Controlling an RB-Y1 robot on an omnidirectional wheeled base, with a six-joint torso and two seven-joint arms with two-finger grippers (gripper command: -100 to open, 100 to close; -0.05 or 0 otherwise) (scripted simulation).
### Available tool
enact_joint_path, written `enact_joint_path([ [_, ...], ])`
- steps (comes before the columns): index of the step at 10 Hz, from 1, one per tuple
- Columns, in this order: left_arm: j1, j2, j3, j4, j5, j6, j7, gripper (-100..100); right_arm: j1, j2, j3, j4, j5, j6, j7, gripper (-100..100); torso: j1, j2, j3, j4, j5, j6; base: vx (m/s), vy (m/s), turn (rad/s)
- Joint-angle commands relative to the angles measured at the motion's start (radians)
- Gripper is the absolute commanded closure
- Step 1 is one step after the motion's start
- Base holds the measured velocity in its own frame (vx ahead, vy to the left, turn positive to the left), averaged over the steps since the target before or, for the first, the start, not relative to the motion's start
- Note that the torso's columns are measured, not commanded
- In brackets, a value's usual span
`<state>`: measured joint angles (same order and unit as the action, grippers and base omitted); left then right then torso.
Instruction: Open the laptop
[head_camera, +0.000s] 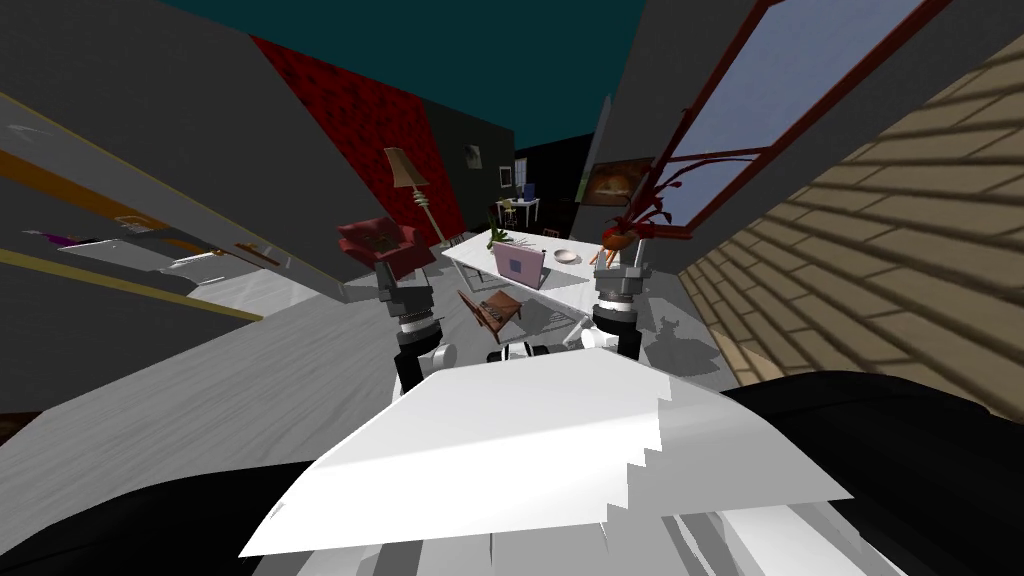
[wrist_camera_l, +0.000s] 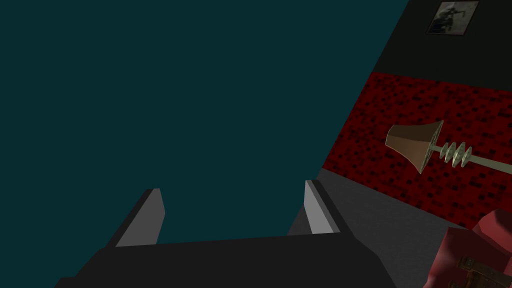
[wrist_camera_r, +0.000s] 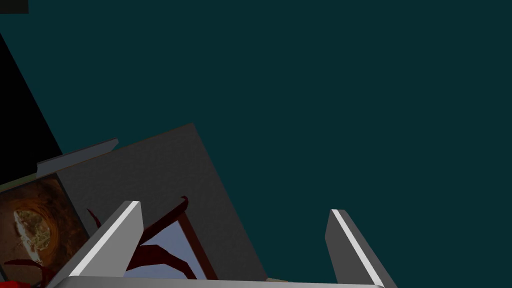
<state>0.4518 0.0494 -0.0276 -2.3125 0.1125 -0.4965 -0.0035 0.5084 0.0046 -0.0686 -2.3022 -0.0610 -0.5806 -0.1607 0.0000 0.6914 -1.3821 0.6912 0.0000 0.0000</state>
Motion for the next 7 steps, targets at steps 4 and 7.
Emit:
enact_joint_path([
  [4,0.0,0.0,0.0,0.0,0.0,0.0,0.0,0,0.005,-0.141,-0.043,0.04,0.02,-0.003,0.022,-100,0.005,0.047,-0.094,0.047,0.001,0.0,0.002,0.177,0.023],
  [7,0.0,-0.001,-0.001,0.0,0.0,0.0,0.0,0,0.01,-0.225,-0.089,0.081,0.046,-0.001,0.05,-100,0.003,0.047,-0.094,0.047,0.001,0.0,0.004,0.306,0.03],
])
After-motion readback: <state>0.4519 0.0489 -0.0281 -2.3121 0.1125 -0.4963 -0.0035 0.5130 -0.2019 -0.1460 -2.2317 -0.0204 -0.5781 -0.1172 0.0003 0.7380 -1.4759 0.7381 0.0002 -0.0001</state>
